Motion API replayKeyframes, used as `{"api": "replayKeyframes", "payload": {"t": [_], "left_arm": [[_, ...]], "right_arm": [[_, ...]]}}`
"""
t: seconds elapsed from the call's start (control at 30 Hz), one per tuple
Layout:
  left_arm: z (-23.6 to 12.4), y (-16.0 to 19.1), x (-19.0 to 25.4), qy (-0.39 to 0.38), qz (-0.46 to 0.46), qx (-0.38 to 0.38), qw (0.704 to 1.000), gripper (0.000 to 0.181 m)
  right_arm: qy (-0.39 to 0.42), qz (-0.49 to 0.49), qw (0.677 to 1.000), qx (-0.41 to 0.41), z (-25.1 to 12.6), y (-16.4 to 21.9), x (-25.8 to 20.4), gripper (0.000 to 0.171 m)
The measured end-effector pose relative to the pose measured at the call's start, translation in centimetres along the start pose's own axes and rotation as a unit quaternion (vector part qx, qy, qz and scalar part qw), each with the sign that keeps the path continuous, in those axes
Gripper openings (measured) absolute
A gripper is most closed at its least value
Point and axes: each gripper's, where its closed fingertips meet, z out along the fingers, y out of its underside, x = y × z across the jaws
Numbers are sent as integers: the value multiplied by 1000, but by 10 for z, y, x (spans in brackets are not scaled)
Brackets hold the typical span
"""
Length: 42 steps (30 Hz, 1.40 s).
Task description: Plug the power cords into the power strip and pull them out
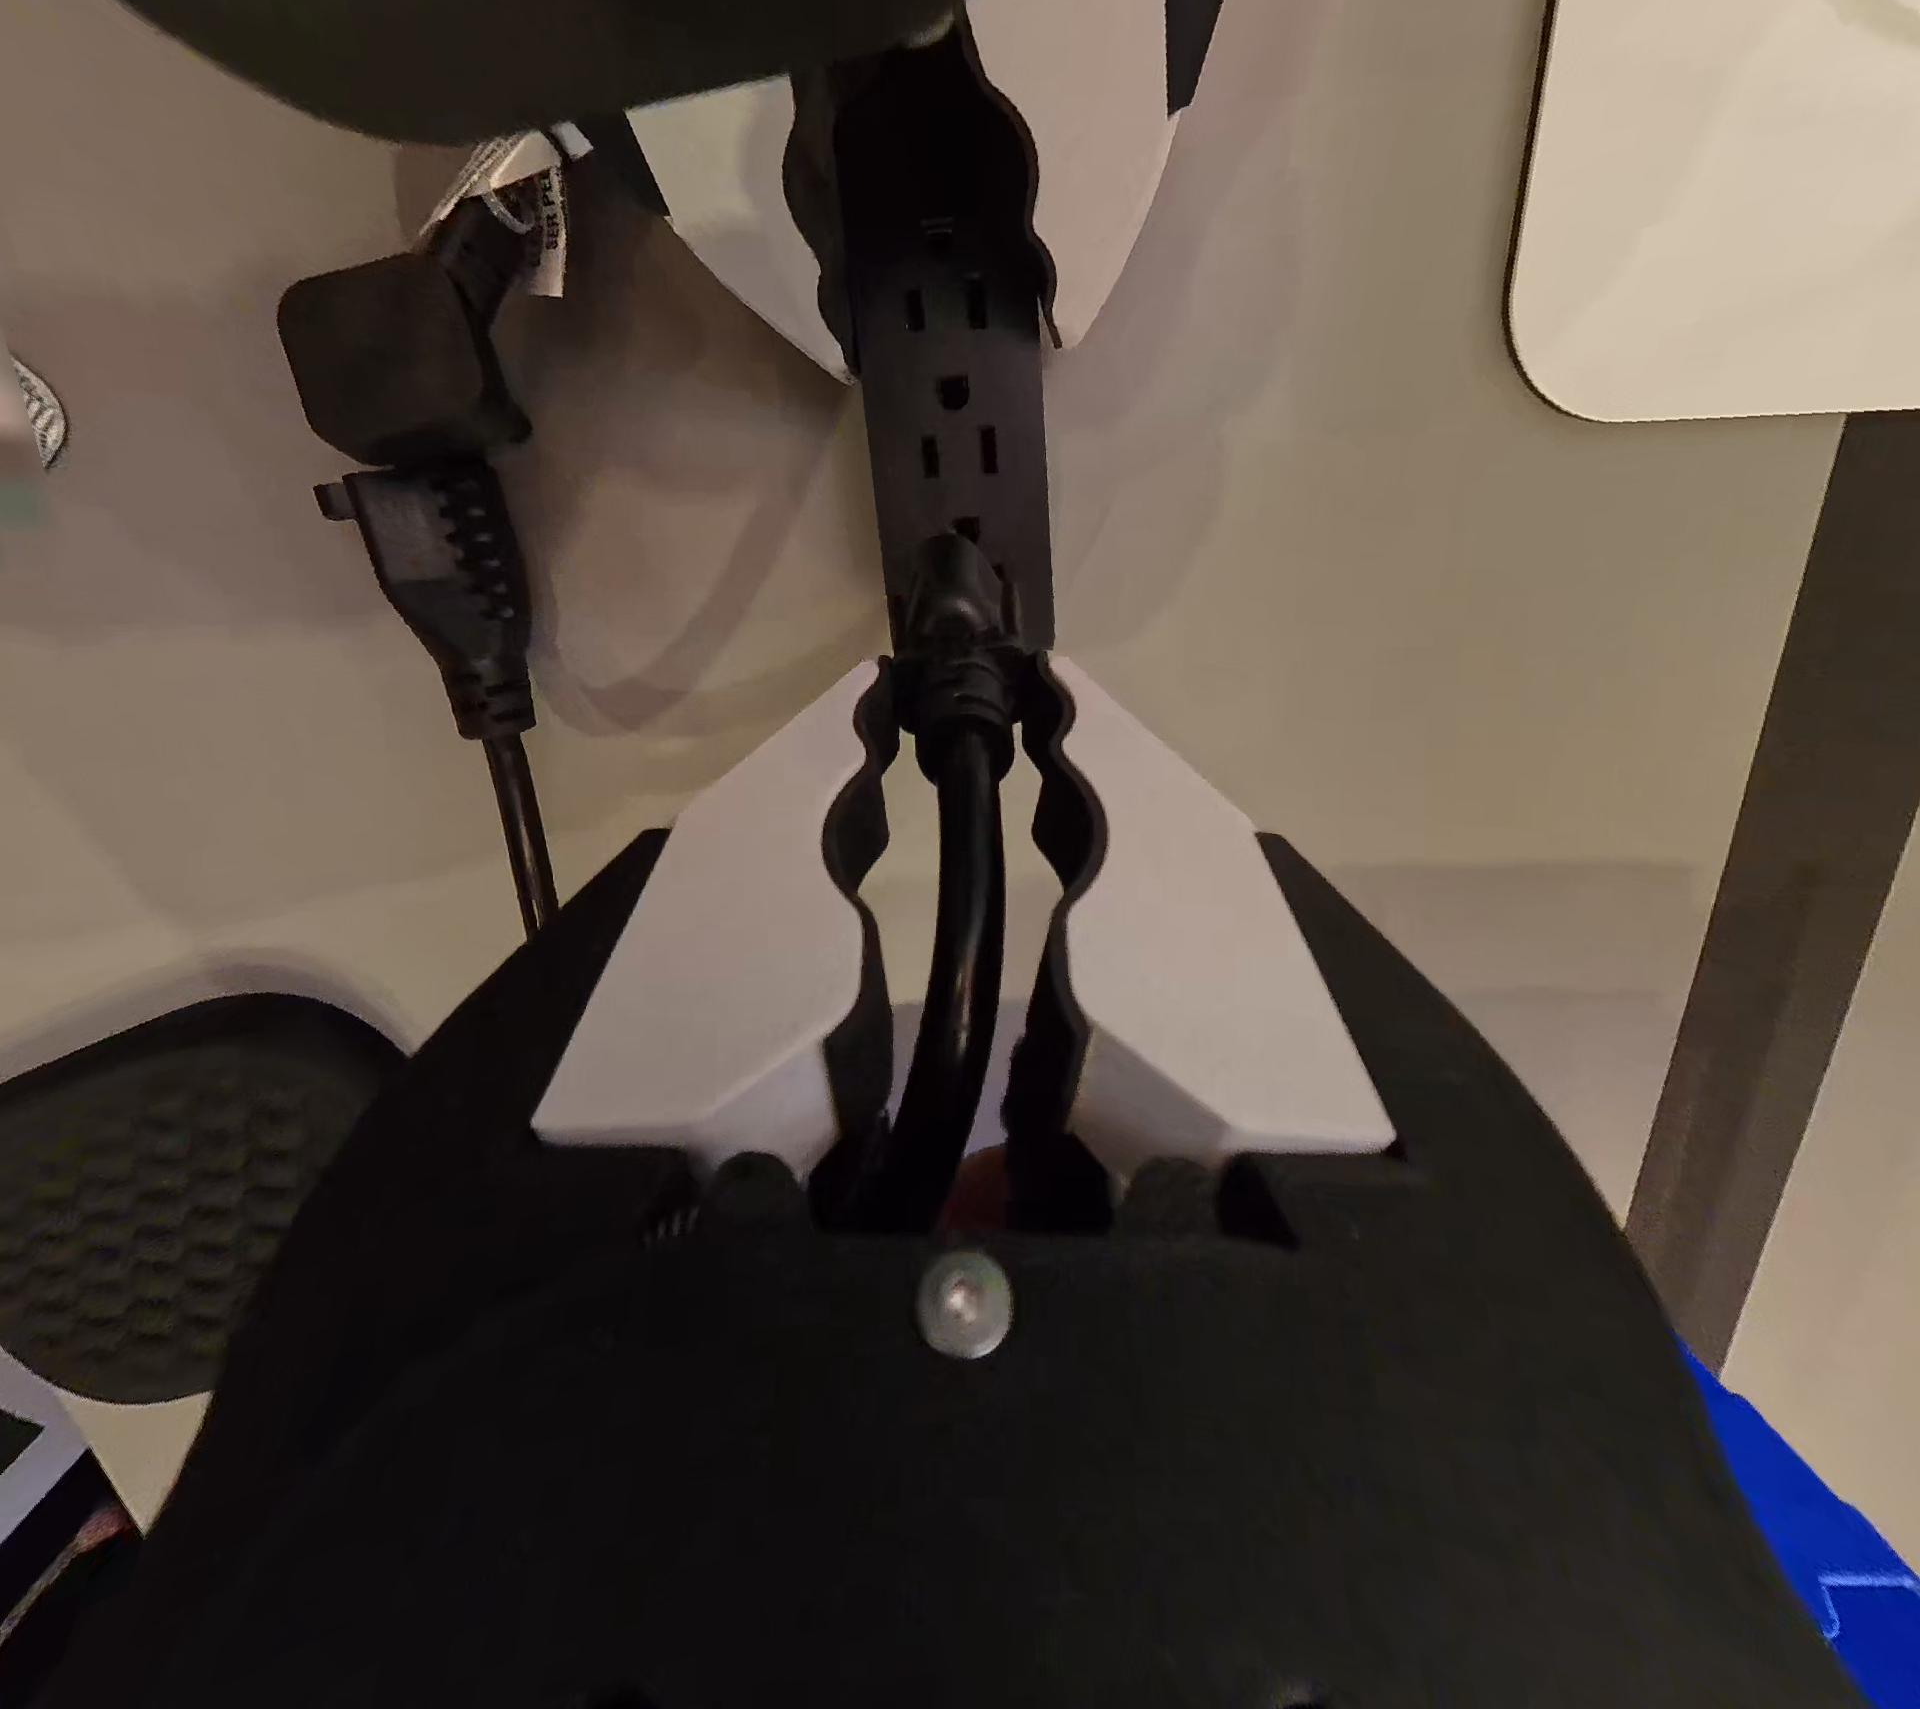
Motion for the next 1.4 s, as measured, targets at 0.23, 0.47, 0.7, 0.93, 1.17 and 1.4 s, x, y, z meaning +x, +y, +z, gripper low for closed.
{"api": "replayKeyframes", "payload": {"t": [0.23, 0.47, 0.7, 0.93, 1.17, 1.4], "left_arm": [[0, 0, 0, 0, 1, 0, 1000, 44], [0, 0, 0, 0, 1, 1, 1000, 44], [0, 0, 0, 0, 1, 2, 1000, 44], [0, -1, 0, 3, 3, 8, 1000, 44], [0, -1, 0, 6, 4, 15, 1000, 44], [0, -1, 0, 5, 5, 15, 1000, 44]], "right_arm": [[-1, -4, 1000, -15, 6, 2, 2, 21], [-1, -7, 1000, -20, 9, 1, 3, 21], [-4, -8, 1000, -23, 10, 1, 3, 21], [-11, -8, 999, -30, 13, 1, 3, 21], [-13, -7, 999, -31, 14, 1, 3, 21], [-13, -8, 999, -39, 16, 1, 3, 21]]}}
